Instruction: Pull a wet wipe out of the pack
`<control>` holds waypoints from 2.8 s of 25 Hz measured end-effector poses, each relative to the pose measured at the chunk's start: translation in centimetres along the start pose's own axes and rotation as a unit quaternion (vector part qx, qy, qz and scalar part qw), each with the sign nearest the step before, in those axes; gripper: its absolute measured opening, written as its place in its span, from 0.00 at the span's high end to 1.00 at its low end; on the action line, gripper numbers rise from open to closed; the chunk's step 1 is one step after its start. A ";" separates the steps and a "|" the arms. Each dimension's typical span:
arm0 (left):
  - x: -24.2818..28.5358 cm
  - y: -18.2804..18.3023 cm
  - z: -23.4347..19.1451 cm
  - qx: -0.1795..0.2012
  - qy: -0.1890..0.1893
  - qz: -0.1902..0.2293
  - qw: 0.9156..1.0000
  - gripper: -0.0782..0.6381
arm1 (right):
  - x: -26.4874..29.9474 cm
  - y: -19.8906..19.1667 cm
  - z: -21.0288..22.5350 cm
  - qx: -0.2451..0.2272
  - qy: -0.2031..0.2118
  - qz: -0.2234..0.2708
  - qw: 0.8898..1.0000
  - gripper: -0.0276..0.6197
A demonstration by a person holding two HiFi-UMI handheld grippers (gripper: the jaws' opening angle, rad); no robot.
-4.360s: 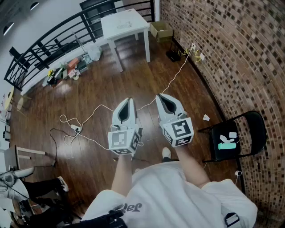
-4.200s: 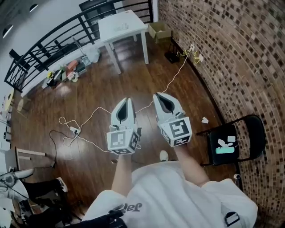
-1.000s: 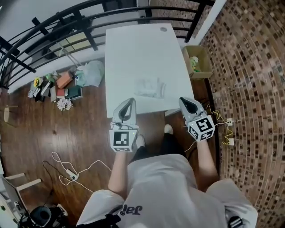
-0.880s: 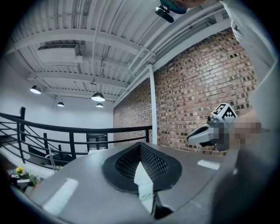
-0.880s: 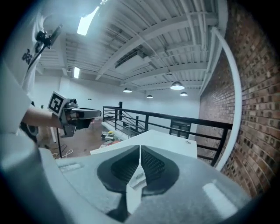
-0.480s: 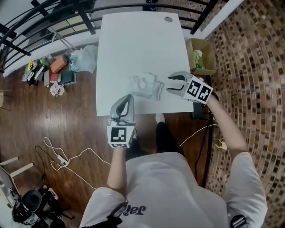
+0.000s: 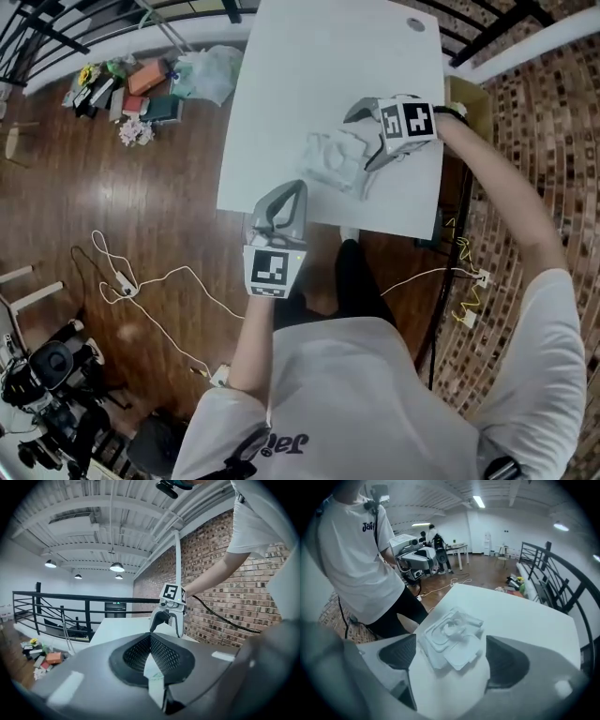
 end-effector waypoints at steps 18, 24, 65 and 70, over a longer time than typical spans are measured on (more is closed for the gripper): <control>1.3 -2.7 -2.0 -0.025 -0.002 -0.026 0.999 0.87 | 4.1 2.2 2.2 -0.028 0.115 -0.067 0.991 0.96; 2.1 -1.7 -0.4 -0.031 -0.049 -0.034 0.998 0.87 | 0.3 3.4 0.0 -0.035 0.110 -0.073 0.991 0.97; 2.8 -0.7 7.4 0.014 -0.176 -0.059 0.983 0.87 | -8.7 -14.7 -4.1 0.238 -0.246 -0.016 0.939 0.84; 0.4 3.0 5.5 -0.002 -0.175 -0.003 0.985 0.87 | -12.8 -9.0 -7.6 0.214 -0.298 -0.034 0.930 0.90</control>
Point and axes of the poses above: the fingertips, and each gripper's own axes: x forward along the fingers, z to its right, y out of its top, the point moved 6 cm from there along -x, backward along the fingers, and after that the axes turned 3 degrees about z, right-handed, at the moved point
